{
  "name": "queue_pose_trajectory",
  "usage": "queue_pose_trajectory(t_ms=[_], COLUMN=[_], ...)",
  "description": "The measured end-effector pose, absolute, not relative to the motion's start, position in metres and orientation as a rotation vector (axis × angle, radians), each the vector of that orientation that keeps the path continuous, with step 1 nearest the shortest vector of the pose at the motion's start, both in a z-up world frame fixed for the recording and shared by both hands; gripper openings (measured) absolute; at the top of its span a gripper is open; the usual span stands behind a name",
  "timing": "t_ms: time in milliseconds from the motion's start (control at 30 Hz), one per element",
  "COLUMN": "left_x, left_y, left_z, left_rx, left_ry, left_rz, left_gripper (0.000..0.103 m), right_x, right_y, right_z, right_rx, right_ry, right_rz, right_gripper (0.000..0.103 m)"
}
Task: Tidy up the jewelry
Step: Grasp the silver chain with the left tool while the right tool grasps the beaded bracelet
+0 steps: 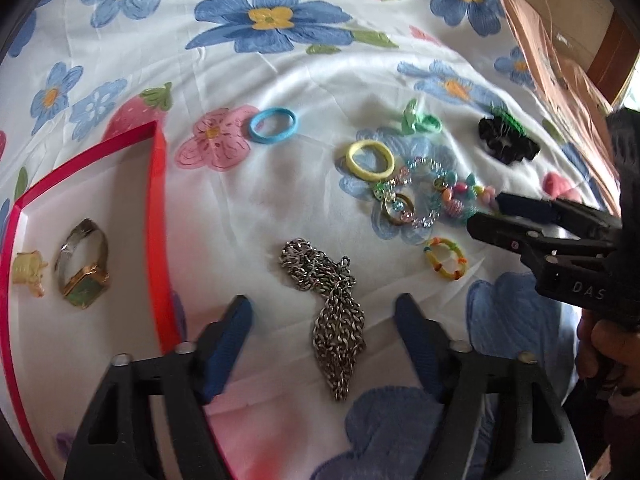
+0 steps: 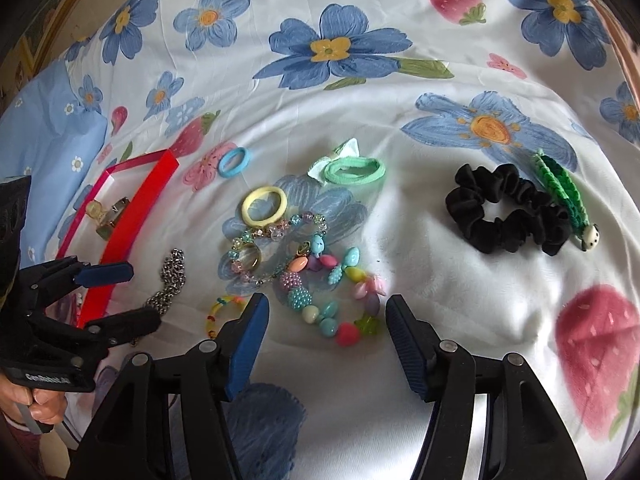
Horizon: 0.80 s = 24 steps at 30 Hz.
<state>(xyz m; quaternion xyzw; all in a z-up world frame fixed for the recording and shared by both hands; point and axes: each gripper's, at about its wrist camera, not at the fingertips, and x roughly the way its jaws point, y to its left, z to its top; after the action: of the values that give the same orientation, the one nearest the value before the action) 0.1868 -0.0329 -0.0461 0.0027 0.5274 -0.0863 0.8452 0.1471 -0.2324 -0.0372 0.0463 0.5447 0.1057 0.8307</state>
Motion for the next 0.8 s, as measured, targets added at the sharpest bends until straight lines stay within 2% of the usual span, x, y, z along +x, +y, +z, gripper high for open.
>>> queue_pose_trajectory(t_ms=[200,233,267,300,333,367,400,467,800], left_x=[0.192,0.191,0.191,0.192,0.191,0.192,0.19,0.188,0.159], left_y=[-0.045,-0.045,-0.046,-0.047,-0.047,-0.048,-0.045,-0.043,-0.011], left_z=[-0.055,-0.056,-0.056,-0.056,-0.056,-0.056,-0.054,-0.052,-0.016], left_rx=[0.07,0.069,0.069,0.068,0.064,0.056,0.05,0.043,-0.103], left_ry=[1.112,1.111,1.109,1.106,1.106,1.106,1.104,1.093,1.014], left_rz=[-0.181,-0.186,-0.191,-0.2,-0.207,-0.215,-0.221,-0.227,-0.276], left_gripper=[0.053,0.047,0.036,0.029,0.016,0.008,0.008,0.006,0.005], right_x=[0.152,0.152,0.151,0.15,0.149,0.149,0.149,0.15,0.138], right_y=[-0.229,-0.228,-0.226,-0.224,-0.225,-0.226,-0.229,-0.236,-0.236], right_z=[-0.045,-0.045,-0.046,-0.046,-0.046,-0.045,-0.045,-0.043,-0.008], right_rx=[0.074,0.061,0.04,0.018,0.011,0.012,0.018,0.053,0.177], right_ry=[1.144,1.143,1.141,1.136,1.134,1.134,1.134,1.137,1.058], right_rz=[0.208,0.202,0.191,0.178,0.167,0.161,0.155,0.15,0.192], right_gripper=[0.061,0.059,0.054,0.045,0.04,0.03,0.017,0.008,0.008])
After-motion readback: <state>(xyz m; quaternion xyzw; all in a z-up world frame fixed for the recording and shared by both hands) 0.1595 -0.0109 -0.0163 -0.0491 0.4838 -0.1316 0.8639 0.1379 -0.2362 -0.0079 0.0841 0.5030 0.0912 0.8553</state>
